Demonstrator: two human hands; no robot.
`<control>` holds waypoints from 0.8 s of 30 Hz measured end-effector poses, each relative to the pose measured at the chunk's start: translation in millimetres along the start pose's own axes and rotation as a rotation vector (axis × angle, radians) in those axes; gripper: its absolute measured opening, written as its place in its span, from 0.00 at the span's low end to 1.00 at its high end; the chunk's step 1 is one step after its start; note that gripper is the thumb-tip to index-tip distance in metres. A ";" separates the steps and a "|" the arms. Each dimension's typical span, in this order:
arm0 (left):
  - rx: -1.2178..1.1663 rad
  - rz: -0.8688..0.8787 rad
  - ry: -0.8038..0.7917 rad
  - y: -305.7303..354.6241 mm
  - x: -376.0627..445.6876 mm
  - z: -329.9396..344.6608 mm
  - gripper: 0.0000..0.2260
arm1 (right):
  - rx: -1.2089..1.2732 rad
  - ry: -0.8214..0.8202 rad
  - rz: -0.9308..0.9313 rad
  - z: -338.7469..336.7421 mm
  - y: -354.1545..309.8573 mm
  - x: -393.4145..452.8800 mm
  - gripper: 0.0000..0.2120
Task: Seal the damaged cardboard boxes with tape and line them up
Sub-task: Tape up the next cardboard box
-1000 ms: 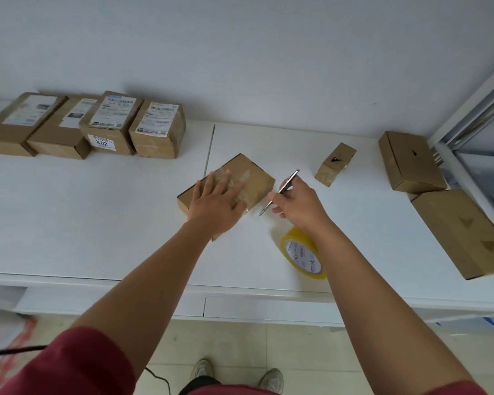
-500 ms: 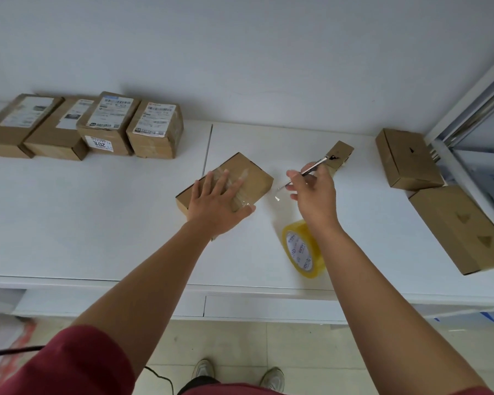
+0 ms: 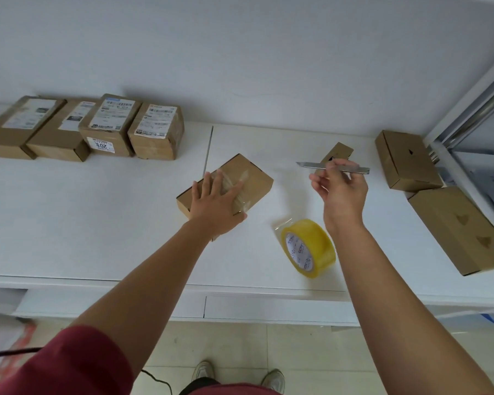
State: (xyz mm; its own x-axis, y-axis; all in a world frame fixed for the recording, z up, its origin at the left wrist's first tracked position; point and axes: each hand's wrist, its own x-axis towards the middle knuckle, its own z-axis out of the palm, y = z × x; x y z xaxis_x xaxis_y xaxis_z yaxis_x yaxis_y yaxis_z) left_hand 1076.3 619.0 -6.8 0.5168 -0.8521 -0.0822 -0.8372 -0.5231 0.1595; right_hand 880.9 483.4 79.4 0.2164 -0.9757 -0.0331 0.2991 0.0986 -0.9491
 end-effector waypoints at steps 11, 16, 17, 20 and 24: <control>0.045 -0.009 -0.012 3.9 4.1 4.4 0.39 | -1.619 -0.718 -0.319 -96.4 40.6 31.5 0.20; 0.051 -0.005 0.012 4.8 2.6 3.6 0.38 | -1.461 -0.653 -0.308 -91.0 27.7 21.5 0.14; 0.052 -0.008 0.010 5.1 2.8 3.5 0.38 | -1.313 -0.557 -0.259 -87.5 20.4 15.1 0.13; 0.060 -0.020 0.009 5.9 3.4 4.7 0.38 | -1.121 -0.621 0.089 -75.5 -2.1 -15.7 0.22; 0.055 -0.011 0.021 5.4 3.3 5.4 0.38 | -1.223 -0.776 0.265 -65.9 4.0 -38.9 0.29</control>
State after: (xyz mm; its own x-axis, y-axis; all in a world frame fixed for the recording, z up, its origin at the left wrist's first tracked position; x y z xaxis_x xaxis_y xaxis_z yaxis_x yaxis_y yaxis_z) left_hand 1072.5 613.3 -11.5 0.5293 -0.8461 -0.0627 -0.8396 -0.5330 0.1048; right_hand 812.4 508.9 56.2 0.6895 -0.5704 -0.4465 -0.6969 -0.3544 -0.6235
